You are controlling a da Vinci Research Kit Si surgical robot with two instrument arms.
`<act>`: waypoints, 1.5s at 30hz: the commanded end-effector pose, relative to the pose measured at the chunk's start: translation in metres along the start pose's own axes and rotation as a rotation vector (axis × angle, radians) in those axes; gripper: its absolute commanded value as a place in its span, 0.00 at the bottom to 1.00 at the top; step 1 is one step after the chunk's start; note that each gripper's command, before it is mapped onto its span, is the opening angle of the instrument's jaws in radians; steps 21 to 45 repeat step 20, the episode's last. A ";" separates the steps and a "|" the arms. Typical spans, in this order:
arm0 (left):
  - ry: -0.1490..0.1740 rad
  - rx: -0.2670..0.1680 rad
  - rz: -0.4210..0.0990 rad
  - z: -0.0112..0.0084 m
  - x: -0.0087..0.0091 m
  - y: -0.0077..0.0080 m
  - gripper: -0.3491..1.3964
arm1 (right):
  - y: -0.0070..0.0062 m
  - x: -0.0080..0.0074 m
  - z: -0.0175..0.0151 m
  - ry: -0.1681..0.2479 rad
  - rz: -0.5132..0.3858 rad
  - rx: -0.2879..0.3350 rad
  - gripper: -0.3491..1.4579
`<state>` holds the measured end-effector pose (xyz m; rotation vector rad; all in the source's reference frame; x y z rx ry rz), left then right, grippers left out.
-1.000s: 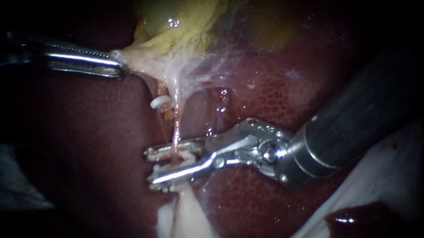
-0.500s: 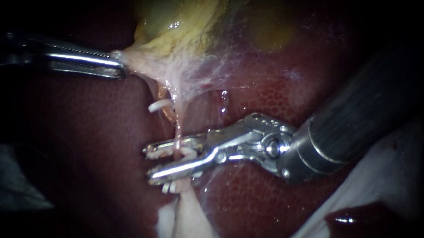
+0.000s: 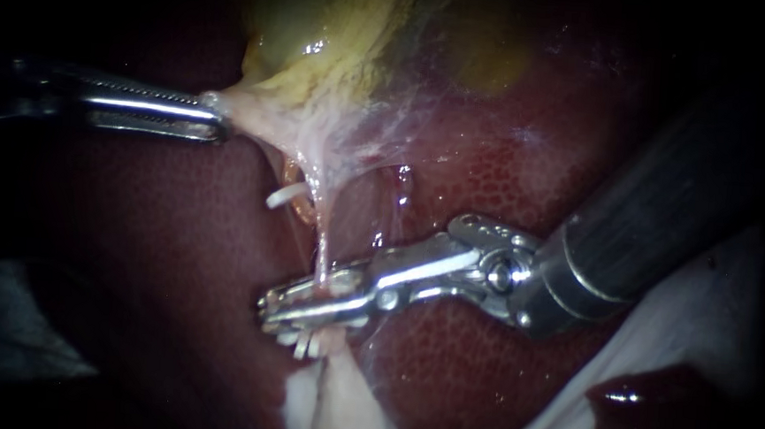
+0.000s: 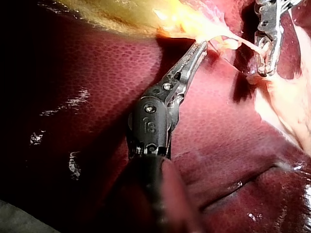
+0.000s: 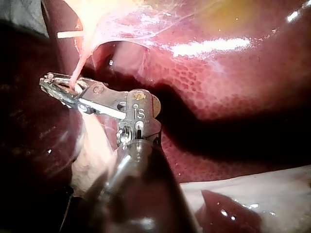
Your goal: Clipping second clip right tube
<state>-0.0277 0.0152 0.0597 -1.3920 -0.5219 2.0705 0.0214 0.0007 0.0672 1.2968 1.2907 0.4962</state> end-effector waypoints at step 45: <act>0.000 0.001 0.000 0.0001 0.0000 0.0000 0.00 | -0.0002 -0.0001 0.0000 0.017 0.023 -0.025 0.00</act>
